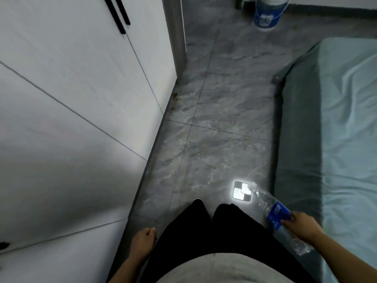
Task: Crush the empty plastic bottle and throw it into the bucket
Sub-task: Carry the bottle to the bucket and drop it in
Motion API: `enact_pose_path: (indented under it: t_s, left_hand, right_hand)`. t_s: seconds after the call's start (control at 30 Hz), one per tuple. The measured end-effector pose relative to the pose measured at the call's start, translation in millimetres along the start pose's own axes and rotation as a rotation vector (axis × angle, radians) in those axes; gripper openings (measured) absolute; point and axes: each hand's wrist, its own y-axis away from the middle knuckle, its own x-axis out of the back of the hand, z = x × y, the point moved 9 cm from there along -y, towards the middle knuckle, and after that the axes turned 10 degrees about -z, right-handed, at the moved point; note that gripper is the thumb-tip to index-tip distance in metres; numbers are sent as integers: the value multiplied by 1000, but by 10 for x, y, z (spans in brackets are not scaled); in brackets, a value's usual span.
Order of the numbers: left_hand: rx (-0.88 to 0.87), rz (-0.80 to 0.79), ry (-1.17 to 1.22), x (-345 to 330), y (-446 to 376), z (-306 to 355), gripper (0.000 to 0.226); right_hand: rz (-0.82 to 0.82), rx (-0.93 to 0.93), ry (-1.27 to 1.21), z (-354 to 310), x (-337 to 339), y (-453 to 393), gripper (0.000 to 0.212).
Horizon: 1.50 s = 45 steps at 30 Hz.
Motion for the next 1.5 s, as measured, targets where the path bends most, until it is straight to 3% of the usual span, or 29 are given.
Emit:
enact_pose_path:
  t_s: [0.23, 0.4, 0.53, 0.8, 0.97, 1.27, 1.4, 1.5]
  left_hand:
    - [-179, -56, -86, 508, -597, 1192, 45]
    - [-208, -92, -134, 634, -1008, 2224, 34]
    - [-235, -93, -183, 591, -1206, 2915, 33]
    - [-100, -44, -111, 837, -1352, 3388, 48]
    - [-34, -97, -92, 1045, -1698, 3843, 43]
    - [-195, -100, -141, 1644, -2542, 5490, 44]
    - [-258, -127, -131, 1781, -2859, 6396, 30]
    - [-295, -114, -153, 1826, -3088, 7012, 38]
  right_hand:
    - [-59, -130, -157, 471, -43, -123, 29]
    - [-111, -178, -244, 636, 257, -382, 29]
    - [-82, -191, -285, 695, 818, -661, 30]
    - [89, -110, -360, 299, 2365, -1132, 24]
    - [80, -109, -383, 53, 3039, -1486, 22]
    - [-11, -186, -433, -14, 3645, -1848, 20]
    - [-86, -233, -426, -9, 3865, -1940, 25]
    - [-93, -257, -451, 15, 4227, -2086, 28]
